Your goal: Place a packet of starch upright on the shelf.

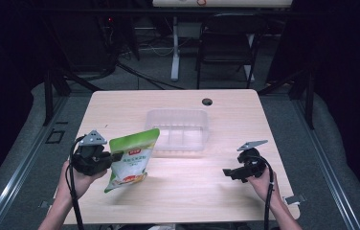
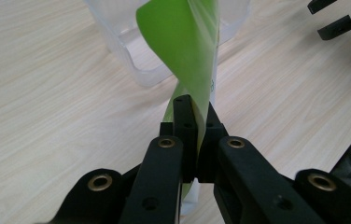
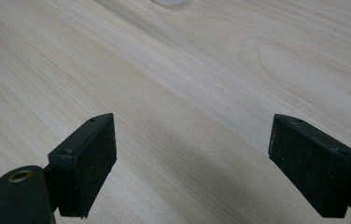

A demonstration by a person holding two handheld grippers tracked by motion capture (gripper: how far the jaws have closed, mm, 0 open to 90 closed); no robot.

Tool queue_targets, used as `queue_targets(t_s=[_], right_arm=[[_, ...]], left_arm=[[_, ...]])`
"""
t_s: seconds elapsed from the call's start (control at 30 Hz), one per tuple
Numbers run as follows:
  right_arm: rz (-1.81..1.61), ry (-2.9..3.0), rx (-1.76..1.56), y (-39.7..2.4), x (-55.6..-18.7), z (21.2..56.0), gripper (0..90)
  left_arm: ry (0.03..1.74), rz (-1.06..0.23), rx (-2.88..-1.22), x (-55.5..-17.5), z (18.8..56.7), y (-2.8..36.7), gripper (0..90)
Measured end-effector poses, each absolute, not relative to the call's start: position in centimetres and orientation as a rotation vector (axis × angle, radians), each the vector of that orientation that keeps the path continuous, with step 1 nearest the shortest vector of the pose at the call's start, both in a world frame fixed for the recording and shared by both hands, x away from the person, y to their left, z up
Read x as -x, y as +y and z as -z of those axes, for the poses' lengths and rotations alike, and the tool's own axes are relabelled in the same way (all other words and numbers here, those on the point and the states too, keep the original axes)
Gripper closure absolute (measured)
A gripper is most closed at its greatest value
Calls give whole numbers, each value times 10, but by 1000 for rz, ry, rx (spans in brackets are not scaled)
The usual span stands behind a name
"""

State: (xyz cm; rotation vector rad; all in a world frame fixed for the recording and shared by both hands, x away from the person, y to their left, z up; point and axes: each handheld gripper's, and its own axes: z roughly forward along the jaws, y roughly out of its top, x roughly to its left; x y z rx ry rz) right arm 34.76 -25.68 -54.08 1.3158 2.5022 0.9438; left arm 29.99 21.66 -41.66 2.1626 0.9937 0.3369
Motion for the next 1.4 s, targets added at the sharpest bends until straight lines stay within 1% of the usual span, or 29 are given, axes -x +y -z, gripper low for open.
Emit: queue_targets(t_s=[0.33, 0.63, 1.07, 1.37, 1.4], right_arm=[[-948, 2500, -1315, -257, -348, 541, 146], [-937, 2505, -1308, -257, -348, 541, 146], [-950, 2499, -1322, -258, -348, 541, 146], [-949, 2500, -1325, -258, -348, 541, 146], [-947, 2503, -1328, -258, -348, 541, 146]], left_arm=[[961, -343, -2162, -305, 400, 216, 900], [937, -350, -2125, -309, 388, 216, 900], [897, -357, -2122, -318, 373, 209, 900], [896, -386, -2110, -330, 359, 204, 900], [898, -404, -2095, -332, 358, 202, 900]])
